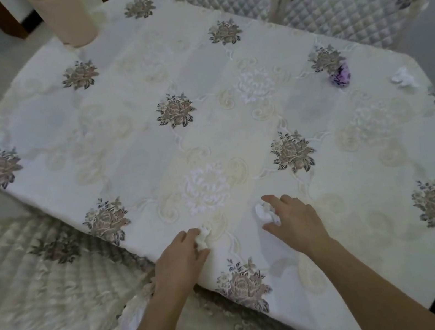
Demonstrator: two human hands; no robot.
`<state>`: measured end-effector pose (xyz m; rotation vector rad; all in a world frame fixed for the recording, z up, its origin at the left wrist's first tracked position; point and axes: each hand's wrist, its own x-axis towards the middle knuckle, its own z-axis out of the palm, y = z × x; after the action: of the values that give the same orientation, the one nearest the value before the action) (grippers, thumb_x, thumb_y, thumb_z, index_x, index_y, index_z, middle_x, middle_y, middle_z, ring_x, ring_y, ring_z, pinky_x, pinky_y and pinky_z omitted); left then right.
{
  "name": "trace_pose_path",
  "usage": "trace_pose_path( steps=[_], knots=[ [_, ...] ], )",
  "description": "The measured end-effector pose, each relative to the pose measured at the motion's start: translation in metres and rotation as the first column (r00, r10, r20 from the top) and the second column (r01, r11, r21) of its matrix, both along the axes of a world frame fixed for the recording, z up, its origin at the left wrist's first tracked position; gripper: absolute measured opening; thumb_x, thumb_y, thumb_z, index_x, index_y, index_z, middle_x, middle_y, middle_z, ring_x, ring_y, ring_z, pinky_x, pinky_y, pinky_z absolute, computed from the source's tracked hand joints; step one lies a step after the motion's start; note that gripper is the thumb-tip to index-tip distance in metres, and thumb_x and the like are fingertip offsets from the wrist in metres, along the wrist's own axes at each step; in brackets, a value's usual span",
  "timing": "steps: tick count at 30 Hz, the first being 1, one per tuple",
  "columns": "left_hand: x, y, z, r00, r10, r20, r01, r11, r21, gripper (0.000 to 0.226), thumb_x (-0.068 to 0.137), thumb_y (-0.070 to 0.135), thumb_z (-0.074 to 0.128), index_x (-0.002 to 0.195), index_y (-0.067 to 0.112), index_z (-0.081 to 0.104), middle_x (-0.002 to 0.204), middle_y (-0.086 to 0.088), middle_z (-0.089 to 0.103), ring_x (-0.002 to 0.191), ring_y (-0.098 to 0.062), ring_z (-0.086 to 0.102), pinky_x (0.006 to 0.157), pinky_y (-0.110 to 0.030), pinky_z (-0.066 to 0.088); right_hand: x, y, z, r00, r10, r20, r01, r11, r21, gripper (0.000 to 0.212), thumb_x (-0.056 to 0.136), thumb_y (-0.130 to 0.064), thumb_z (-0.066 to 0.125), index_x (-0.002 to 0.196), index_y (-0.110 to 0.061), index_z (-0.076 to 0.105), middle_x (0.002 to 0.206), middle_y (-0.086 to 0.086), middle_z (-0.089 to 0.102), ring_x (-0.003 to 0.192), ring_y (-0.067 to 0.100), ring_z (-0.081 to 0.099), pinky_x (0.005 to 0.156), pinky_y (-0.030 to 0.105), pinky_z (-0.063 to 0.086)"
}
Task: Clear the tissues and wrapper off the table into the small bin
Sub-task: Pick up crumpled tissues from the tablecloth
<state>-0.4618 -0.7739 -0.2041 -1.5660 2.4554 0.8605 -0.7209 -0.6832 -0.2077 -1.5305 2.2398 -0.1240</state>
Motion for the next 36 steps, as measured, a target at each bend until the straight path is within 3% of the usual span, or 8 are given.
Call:
trace_pose_path(
  steps=[9, 12, 16, 20, 24, 29, 33, 36],
  knots=[
    [-0.005, 0.000, -0.011, 0.997, -0.059, -0.044, 0.057, 0.997, -0.042, 0.031, 0.093, 0.039, 0.059, 0.121, 0.026, 0.057, 0.100, 0.007, 0.054, 0.083, -0.017, 0.059, 0.062, -0.030, 0.046, 0.012, 0.004, -0.021, 0.996, -0.064, -0.066, 0.053, 0.986, -0.156, 0.026, 0.079, -0.034, 0.075, 0.101, -0.022, 0.068, 0.077, -0.001, 0.063, 0.074, 0.028, 0.060, 0.063, 0.035, 0.039],
    [-0.009, 0.000, -0.013, 0.995, -0.041, -0.090, 0.038, 0.999, -0.036, 0.024, 0.096, 0.040, 0.055, 0.113, 0.023, 0.059, 0.096, 0.007, 0.053, 0.080, -0.016, 0.056, 0.066, -0.035, 0.049, 0.014, 0.007, -0.015, 0.970, -0.207, 0.129, 0.224, 0.965, -0.135, 0.021, 0.087, -0.036, 0.068, 0.087, -0.016, 0.063, 0.071, -0.002, 0.060, 0.068, 0.025, 0.057, 0.059, 0.036, 0.042],
    [-0.017, 0.003, -0.004, 0.971, 0.014, -0.237, -0.007, 1.000, 0.028, 0.019, 0.097, 0.040, 0.053, 0.105, 0.025, 0.060, 0.093, 0.011, 0.053, 0.075, -0.008, 0.053, 0.069, -0.034, 0.048, 0.012, 0.016, 0.003, 0.830, -0.394, 0.394, 0.451, 0.890, -0.060, 0.026, 0.091, -0.042, 0.063, 0.081, -0.018, 0.060, 0.066, -0.003, 0.058, 0.063, 0.017, 0.055, 0.055, 0.026, 0.039],
    [-0.032, 0.015, 0.026, 0.871, 0.100, -0.481, -0.050, 0.992, 0.116, 0.011, 0.098, 0.039, 0.053, 0.091, 0.030, 0.055, 0.078, 0.008, 0.055, 0.061, -0.010, 0.049, 0.057, -0.028, 0.042, 0.011, 0.032, 0.029, 0.729, -0.441, 0.524, 0.564, 0.821, -0.093, 0.022, 0.087, -0.044, 0.066, 0.083, -0.022, 0.066, 0.074, -0.001, 0.067, 0.059, 0.010, 0.056, 0.058, 0.019, 0.042],
    [-0.051, 0.030, 0.062, 0.749, 0.216, -0.626, -0.122, 0.974, 0.190, 0.013, 0.098, 0.036, 0.054, 0.088, 0.027, 0.057, 0.073, -0.003, 0.061, 0.057, -0.019, 0.056, 0.057, -0.037, 0.047, 0.012, 0.052, 0.061, 0.698, -0.427, 0.576, 0.610, 0.775, -0.165, 0.014, 0.086, -0.041, 0.068, 0.087, -0.027, 0.068, 0.080, -0.001, 0.070, 0.069, 0.020, 0.063, 0.069, 0.036, 0.050],
    [-0.072, 0.055, 0.095, 0.653, 0.232, -0.720, -0.111, 0.971, 0.212, 0.014, 0.098, 0.030, 0.057, 0.087, 0.021, 0.059, 0.084, -0.003, 0.063, 0.057, -0.014, 0.051, 0.056, -0.035, 0.050, 0.015, 0.079, 0.096, 0.645, -0.401, 0.650, 0.677, 0.695, -0.242, 0.011, 0.084, -0.039, 0.070, 0.081, -0.029, 0.067, 0.073, -0.003, 0.068, 0.073, 0.022, 0.068, 0.065, 0.036, 0.049],
    [-0.083, 0.079, 0.114, 0.602, 0.219, -0.768, -0.078, 0.973, 0.216, 0.020, 0.091, 0.042, 0.056, 0.088, 0.023, 0.061, 0.080, 0.001, 0.060, 0.060, -0.016, 0.050, 0.056, -0.024, 0.046, 0.014, 0.101, 0.121, 0.632, -0.391, 0.669, 0.711, 0.635, -0.301, 0.013, 0.084, -0.036, 0.071, 0.075, -0.029, 0.065, 0.066, -0.005, 0.066, 0.060, 0.017, 0.060, 0.057, 0.028, 0.041],
    [-0.088, 0.097, 0.127, 0.580, 0.205, -0.788, -0.061, 0.976, 0.209, 0.020, 0.088, 0.044, 0.056, 0.085, 0.024, 0.061, 0.079, 0.000, 0.060, 0.061, -0.018, 0.050, 0.056, -0.019, 0.044, 0.013, 0.119, 0.136, 0.624, -0.389, 0.677, 0.732, 0.594, -0.333, 0.015, 0.085, -0.035, 0.071, 0.072, -0.035, 0.064, 0.067, -0.004, 0.068, 0.055, 0.018, 0.057, 0.056, 0.034, 0.045]
  ],
)
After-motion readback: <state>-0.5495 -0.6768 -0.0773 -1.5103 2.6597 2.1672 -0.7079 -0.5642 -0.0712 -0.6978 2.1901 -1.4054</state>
